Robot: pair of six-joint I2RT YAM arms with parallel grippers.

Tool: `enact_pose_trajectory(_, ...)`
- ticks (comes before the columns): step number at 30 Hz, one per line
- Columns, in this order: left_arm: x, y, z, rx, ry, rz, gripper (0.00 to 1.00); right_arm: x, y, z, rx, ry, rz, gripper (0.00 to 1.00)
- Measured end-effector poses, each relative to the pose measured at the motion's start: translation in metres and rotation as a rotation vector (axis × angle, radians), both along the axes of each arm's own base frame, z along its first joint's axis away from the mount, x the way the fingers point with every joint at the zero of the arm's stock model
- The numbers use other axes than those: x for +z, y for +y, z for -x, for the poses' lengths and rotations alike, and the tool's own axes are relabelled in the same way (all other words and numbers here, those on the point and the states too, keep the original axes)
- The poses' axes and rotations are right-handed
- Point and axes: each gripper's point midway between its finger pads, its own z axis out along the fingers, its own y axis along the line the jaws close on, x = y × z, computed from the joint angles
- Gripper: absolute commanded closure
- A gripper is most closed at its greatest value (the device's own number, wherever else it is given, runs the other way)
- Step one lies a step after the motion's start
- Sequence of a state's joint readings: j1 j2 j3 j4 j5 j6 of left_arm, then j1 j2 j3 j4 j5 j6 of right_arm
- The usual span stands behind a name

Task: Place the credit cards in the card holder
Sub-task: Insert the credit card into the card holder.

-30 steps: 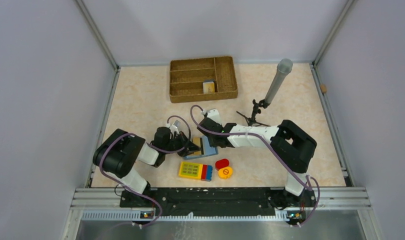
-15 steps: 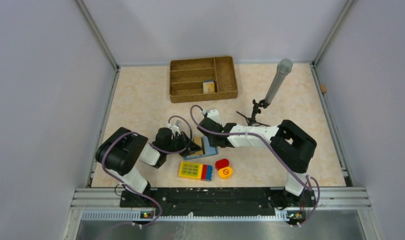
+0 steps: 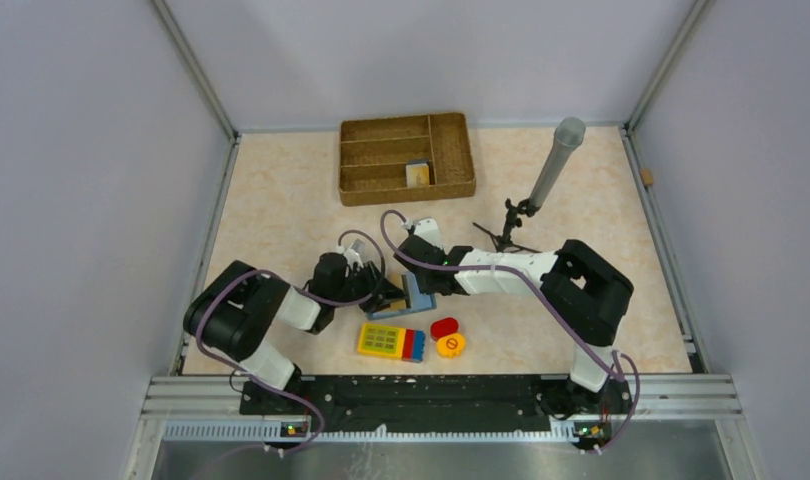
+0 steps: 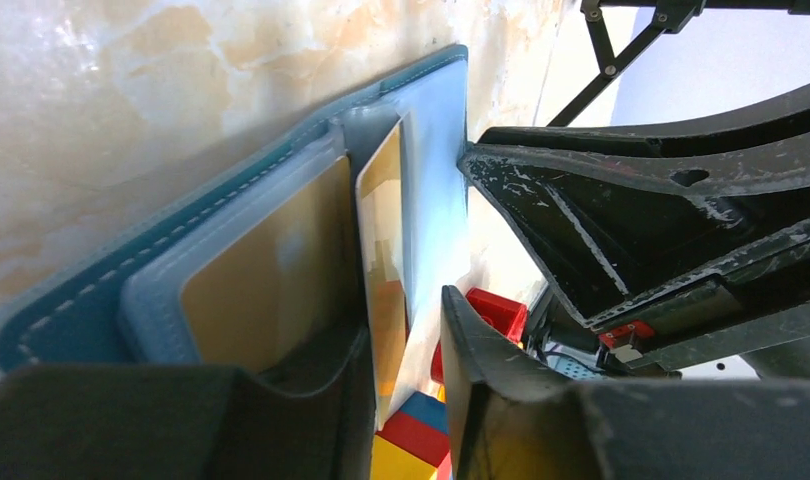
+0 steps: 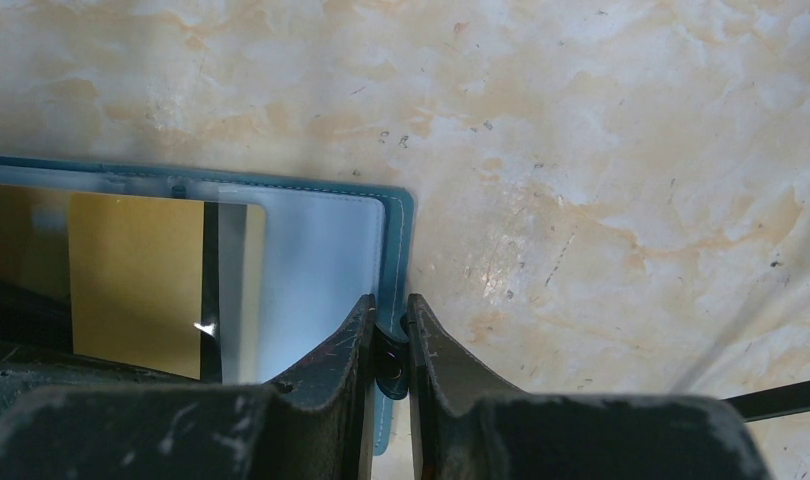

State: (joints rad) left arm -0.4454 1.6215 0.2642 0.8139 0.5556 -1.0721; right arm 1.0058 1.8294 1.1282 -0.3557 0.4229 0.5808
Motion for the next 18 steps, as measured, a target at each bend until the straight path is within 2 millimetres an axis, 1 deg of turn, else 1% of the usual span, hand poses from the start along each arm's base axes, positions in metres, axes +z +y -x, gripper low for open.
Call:
enact_pose_trajectory(6, 0.007, 0.005, -0.004, -0.003, -0.02, -0.084, 0.51, 0.0, 0.0, 0.0, -0.005, -0.001, -0.001, 1.0)
enact_pose_trajectory(10, 0.011, 0.012, -0.004, 0.006, -0.034, -0.146, 0.44, 0.0, 0.0, 0.0, -0.008, -0.002, -0.002, 1.0)
enact_pose_trajectory(13, 0.015, 0.016, -0.005, 0.01, -0.047, -0.182, 0.41, 0.0, 0.0, 0.0, -0.008, -0.002, -0.001, 1.0)
enact_pose_trajectory(18, 0.017, 0.021, -0.003, 0.011, -0.044, -0.218, 0.39, 0.0, 0.0, 0.0, -0.008, -0.003, -0.001, 1.0)
